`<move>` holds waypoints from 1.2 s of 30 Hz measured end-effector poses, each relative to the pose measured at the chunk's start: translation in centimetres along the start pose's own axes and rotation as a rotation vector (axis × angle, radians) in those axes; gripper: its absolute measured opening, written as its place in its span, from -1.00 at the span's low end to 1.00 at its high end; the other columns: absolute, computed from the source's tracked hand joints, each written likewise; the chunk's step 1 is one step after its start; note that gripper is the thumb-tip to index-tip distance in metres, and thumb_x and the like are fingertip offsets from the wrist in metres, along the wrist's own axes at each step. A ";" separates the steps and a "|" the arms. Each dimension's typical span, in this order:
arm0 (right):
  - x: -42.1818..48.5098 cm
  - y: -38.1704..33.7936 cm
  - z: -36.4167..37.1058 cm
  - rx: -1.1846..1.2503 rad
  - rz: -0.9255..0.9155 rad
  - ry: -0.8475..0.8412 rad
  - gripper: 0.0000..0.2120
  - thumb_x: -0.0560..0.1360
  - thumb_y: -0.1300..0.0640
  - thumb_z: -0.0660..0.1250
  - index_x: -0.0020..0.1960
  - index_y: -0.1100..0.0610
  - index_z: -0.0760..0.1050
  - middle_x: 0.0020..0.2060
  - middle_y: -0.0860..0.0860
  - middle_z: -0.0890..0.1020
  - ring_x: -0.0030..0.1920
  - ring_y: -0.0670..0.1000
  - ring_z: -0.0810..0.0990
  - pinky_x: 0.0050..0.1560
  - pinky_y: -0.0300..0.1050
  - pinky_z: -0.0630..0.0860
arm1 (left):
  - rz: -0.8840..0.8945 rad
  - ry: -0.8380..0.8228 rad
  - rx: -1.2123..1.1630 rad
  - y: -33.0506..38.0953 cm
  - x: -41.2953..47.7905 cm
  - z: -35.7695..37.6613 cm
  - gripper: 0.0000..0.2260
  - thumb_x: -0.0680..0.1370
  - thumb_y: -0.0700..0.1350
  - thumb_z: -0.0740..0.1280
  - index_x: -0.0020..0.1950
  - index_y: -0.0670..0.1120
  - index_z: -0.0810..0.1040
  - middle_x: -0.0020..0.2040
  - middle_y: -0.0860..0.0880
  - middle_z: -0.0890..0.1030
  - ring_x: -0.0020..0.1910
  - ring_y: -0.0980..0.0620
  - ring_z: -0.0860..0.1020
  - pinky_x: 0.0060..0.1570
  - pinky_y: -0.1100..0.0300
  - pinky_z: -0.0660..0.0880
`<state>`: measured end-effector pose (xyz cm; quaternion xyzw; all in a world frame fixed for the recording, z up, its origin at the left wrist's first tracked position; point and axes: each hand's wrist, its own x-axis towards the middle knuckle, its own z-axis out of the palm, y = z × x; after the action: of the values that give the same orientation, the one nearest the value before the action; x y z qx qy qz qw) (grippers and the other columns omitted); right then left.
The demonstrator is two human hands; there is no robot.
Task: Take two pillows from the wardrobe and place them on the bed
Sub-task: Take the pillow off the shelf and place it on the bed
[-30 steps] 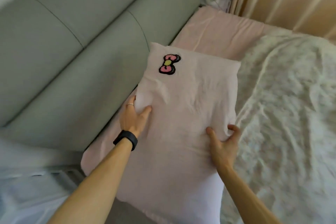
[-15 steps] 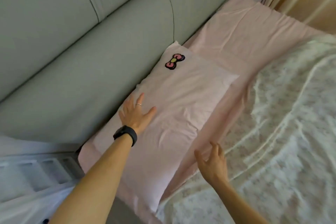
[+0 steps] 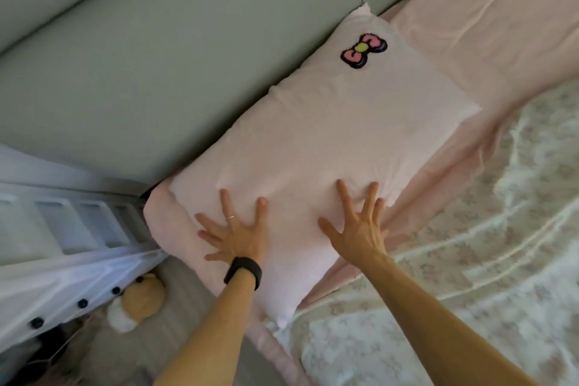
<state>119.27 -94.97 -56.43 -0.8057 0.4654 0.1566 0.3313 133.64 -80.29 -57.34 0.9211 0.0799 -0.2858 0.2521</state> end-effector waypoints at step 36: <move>-5.7 -3.9 -3.5 -0.436 -0.047 -0.470 -0.39 0.60 -0.27 0.05 0.60 -0.11 0.09 0.59 0.05 0.17 0.54 0.22 0.18 0.52 0.24 0.09 | 0.214 -0.425 0.803 2.4 -0.2 -5.0 -0.28 0.61 0.27 0.10 0.56 0.25 -0.36 0.58 -0.02 -0.41 0.57 -0.37 -0.09 0.41 -0.45 0.10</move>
<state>119.44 -92.25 -49.17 -0.8100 0.3129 0.4267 0.2528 136.66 -79.79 -52.66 0.8699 -0.1858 -0.4489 -0.0854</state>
